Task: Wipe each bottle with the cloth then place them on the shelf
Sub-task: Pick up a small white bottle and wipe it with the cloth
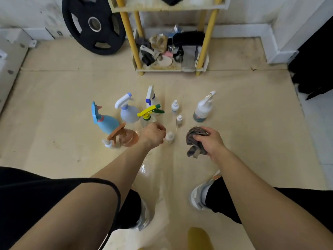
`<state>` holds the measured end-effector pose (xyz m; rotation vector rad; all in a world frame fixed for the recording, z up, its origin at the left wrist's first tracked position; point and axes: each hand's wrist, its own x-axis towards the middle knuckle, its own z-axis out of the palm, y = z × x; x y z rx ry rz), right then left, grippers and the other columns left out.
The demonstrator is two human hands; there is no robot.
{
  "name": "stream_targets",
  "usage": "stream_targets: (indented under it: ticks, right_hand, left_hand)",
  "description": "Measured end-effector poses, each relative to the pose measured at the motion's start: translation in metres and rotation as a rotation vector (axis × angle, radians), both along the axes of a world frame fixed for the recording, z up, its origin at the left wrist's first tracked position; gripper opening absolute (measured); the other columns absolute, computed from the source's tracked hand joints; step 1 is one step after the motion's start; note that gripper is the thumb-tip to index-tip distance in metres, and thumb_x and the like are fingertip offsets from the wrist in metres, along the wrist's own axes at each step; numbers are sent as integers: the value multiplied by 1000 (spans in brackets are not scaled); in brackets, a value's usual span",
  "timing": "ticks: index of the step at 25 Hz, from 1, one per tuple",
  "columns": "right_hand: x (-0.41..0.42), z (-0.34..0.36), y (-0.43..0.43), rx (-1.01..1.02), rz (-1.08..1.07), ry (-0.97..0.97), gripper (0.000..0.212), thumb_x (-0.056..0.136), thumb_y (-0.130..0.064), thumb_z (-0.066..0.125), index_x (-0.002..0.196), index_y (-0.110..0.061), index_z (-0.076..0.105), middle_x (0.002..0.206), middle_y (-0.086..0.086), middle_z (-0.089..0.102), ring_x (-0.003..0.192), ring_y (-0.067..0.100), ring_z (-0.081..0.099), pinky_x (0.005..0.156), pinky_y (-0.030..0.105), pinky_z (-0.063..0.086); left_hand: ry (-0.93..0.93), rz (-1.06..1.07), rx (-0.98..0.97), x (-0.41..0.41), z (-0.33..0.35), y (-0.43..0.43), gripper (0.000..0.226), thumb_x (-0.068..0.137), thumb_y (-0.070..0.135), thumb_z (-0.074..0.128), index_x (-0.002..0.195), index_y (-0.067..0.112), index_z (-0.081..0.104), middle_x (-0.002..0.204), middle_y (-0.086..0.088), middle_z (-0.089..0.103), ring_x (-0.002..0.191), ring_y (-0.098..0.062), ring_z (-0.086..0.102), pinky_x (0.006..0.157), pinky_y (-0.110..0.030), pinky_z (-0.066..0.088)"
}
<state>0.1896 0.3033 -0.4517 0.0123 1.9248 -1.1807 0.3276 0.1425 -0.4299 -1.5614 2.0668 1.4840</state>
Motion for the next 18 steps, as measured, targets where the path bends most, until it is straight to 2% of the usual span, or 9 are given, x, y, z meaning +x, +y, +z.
stream_targets:
  ticks: [3,6,8,13,18]
  right_hand:
    - [-6,-40,6,110,11,-56,22,84,-12,76,102,-24,73,105,7,74,97,31,71,83,54,60]
    - [-7,-60,1,175,49,-116,26,88,-15,73,112,-25,68,106,3,71,97,27,69,79,44,61]
    - [-8,-72,-3,193,59,-133,27,89,-15,73,113,-26,67,107,2,70,96,26,68,76,41,61]
    - [-9,-93,-10,222,70,-148,24,89,-16,73,110,-28,67,109,4,70,99,27,68,84,49,61]
    - [-11,-84,-12,206,66,-148,24,88,-17,74,109,-28,68,109,4,71,99,28,69,84,52,60]
  left_hand:
    - [-155,-220,-193,14,-46,-1,30,84,16,60,114,20,61,111,-1,68,99,-25,65,85,-36,54]
    - [-122,-324,-199,12,-74,3,56,81,25,73,132,21,51,120,3,61,105,-21,61,86,-35,51]
    - [-60,-333,-223,7,-89,4,61,78,29,79,132,25,52,121,3,59,105,-20,60,86,-37,52]
    - [72,-277,-358,-4,-111,4,34,81,32,77,113,30,64,110,4,58,95,-20,60,77,-40,53]
    - [132,-330,-435,-8,-104,-4,17,86,28,71,101,20,71,100,3,62,88,-19,60,72,-41,52]
